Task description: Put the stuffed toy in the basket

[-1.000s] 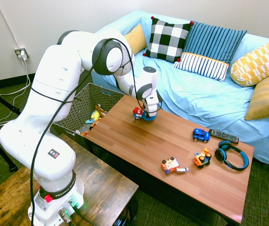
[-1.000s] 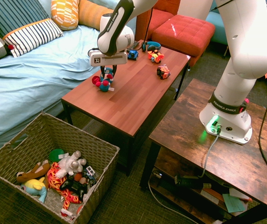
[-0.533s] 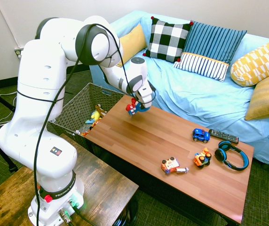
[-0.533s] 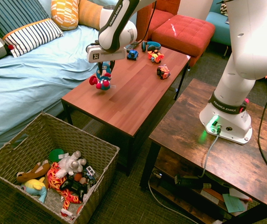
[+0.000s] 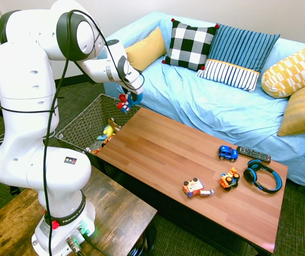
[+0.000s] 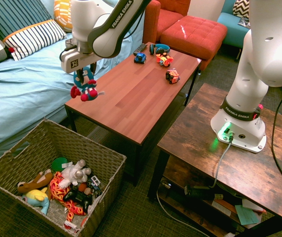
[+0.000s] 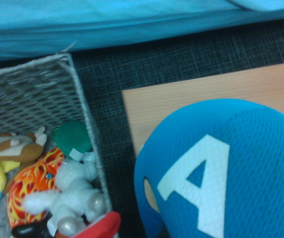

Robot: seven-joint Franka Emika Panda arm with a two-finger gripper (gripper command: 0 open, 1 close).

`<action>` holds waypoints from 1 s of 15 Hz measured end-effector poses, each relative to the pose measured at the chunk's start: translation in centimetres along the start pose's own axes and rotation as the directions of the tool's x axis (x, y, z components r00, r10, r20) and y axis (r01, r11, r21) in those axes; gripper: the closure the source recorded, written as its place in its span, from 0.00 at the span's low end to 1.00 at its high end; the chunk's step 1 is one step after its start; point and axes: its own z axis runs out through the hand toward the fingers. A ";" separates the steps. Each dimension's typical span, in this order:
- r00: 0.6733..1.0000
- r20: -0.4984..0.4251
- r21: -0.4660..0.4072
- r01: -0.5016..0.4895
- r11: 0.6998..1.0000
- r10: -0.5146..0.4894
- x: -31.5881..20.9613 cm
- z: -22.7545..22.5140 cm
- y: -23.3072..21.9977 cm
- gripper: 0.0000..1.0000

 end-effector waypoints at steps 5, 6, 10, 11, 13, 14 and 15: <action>0.984 -0.011 -0.046 0.179 0.983 -0.180 -8.6 4.0 -5.6 1.00; 0.980 0.002 -0.038 0.200 0.979 -0.200 -10.1 5.0 -6.7 1.00; 0.965 0.074 0.001 0.253 0.967 -0.252 -14.3 8.7 -9.2 1.00; 0.962 0.096 0.010 0.257 0.966 -0.257 -15.1 9.5 -9.4 1.00; 0.958 0.128 0.025 0.255 0.967 -0.256 -15.8 10.8 -9.4 0.00; 0.957 0.138 0.032 0.253 0.967 -0.255 -15.8 11.0 -9.5 0.00; 0.957 0.145 0.040 0.249 0.968 -0.252 -15.7 11.0 -9.6 0.00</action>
